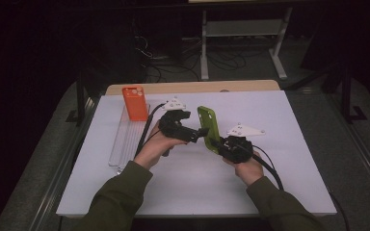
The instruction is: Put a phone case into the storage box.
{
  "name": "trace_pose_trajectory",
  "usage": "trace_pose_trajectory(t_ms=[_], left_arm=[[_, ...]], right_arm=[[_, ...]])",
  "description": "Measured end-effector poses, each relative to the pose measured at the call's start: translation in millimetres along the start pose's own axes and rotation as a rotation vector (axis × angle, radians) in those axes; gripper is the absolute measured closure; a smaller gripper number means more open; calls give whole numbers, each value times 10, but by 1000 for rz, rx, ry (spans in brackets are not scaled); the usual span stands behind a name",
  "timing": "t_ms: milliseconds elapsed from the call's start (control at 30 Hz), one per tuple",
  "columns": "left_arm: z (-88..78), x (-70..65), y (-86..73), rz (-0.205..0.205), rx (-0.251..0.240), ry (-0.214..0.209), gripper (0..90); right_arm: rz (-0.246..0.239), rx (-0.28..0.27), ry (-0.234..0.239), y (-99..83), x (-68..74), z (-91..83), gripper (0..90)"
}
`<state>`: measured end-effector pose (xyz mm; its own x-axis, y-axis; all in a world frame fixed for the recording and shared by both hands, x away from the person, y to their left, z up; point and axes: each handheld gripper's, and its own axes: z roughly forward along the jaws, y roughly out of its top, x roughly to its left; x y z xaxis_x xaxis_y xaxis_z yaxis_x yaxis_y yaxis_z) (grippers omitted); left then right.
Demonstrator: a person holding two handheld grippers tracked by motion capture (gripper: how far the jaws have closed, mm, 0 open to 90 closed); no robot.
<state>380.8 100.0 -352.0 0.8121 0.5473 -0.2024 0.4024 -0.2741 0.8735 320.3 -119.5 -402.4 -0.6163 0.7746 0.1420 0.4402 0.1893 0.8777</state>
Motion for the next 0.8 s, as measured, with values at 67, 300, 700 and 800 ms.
trace_pose_trajectory(t_ms=[67, 300, 700, 800], left_arm=[[23, -10, 5, -8, -5, -11, 0], [97, -20, -7, 5, -12, -21, 0], [191, -34, -29, -22, -39, -13, 0], [187, -32, -27, -26, -42, -12, 0]], right_arm=[[-2, -4, 5, 3, 4, -3, 762], [4, -9, 22, 9, 39, -9, 762], [-25, -2, 40, -5, 127, 37, 762], [-27, -3, 37, -7, 129, 43, 762]])
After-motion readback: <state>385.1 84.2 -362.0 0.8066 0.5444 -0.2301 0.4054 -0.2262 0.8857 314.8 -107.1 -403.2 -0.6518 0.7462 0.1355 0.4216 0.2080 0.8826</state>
